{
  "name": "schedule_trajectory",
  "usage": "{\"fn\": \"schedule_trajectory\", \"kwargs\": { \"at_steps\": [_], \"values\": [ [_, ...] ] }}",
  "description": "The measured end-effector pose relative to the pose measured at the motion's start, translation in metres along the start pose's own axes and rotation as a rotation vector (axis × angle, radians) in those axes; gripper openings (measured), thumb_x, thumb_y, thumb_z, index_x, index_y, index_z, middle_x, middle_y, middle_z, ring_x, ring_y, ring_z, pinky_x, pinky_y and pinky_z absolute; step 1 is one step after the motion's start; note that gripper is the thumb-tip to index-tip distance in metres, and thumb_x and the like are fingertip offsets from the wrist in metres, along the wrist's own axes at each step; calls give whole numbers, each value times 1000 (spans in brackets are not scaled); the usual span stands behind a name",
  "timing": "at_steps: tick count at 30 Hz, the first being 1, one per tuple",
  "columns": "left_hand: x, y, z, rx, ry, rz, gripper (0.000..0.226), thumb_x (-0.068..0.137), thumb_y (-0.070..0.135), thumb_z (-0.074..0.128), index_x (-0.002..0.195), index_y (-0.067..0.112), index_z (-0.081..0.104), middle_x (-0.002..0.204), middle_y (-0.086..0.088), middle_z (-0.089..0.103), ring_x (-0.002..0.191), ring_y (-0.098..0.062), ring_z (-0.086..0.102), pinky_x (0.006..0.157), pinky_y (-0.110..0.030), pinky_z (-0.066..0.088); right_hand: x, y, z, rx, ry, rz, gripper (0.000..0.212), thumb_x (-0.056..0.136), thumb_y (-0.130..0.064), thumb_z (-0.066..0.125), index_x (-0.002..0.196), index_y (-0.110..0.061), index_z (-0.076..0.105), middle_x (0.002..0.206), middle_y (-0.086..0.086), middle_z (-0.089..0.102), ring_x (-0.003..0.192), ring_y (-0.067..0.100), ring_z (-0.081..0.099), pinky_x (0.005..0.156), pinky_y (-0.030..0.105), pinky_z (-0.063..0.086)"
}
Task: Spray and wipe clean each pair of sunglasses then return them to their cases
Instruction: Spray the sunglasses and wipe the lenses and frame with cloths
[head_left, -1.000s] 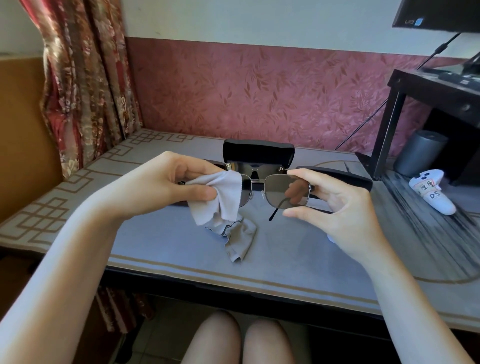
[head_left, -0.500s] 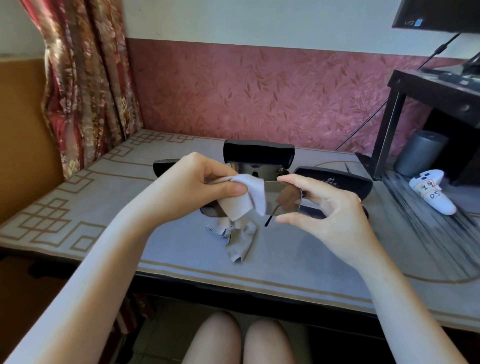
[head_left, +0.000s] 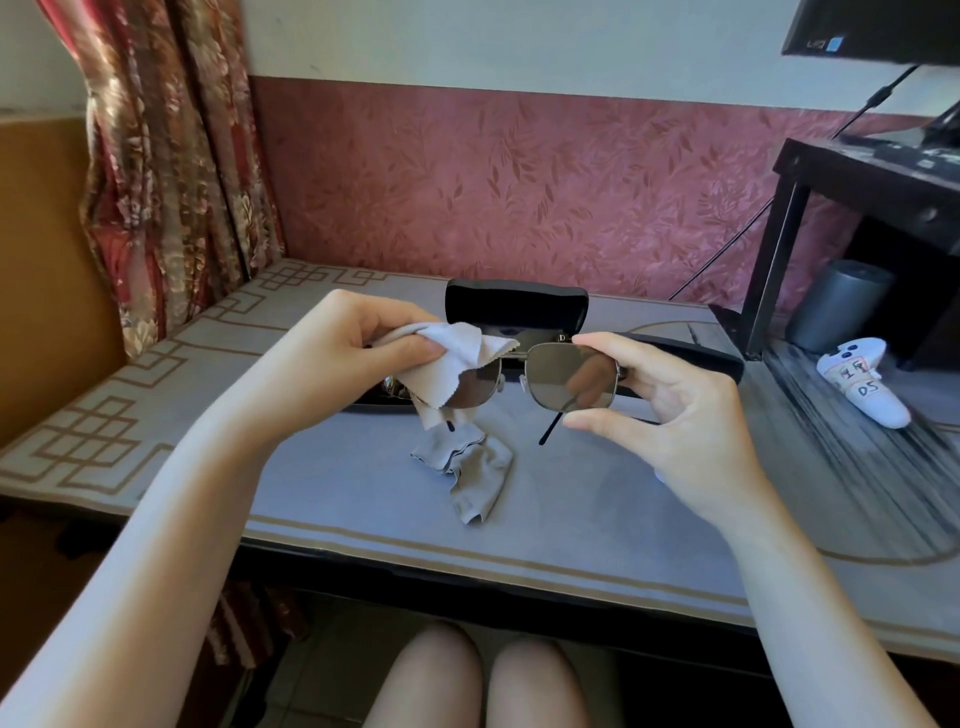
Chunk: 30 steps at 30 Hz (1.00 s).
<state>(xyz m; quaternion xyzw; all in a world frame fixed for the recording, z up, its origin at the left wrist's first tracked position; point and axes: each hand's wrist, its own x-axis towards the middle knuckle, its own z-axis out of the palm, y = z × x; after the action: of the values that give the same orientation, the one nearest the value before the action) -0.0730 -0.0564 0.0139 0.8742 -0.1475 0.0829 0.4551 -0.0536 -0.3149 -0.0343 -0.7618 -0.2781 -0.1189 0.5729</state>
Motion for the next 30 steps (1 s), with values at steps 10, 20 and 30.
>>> {"fn": "schedule_trajectory", "kwargs": {
  "at_steps": [10,20,30],
  "values": [
    [3,8,19,-114,-106,-48,13,72,15,80,84,14,74,66,2,68,55,-6,57,52,-16,48,2,-5,5,-47,-43,-1,50,68,-30,83,110,-50,66,113,-16,69,115,10,61,108,47,42],
    [-2,-6,4,-38,-22,7,24,91,29,63,72,17,71,64,-14,59,58,-14,42,55,-24,32,0,-4,-6,-15,-8,-4,52,67,-22,82,116,-28,68,101,-11,73,104,15,66,107,41,45],
    [-3,5,11,-64,-139,0,26,70,16,82,93,22,73,86,8,75,77,-2,69,67,-12,50,2,-6,-2,-37,-34,-11,51,68,-22,85,114,-38,68,103,-8,72,106,15,65,108,49,42]
  ]
}}
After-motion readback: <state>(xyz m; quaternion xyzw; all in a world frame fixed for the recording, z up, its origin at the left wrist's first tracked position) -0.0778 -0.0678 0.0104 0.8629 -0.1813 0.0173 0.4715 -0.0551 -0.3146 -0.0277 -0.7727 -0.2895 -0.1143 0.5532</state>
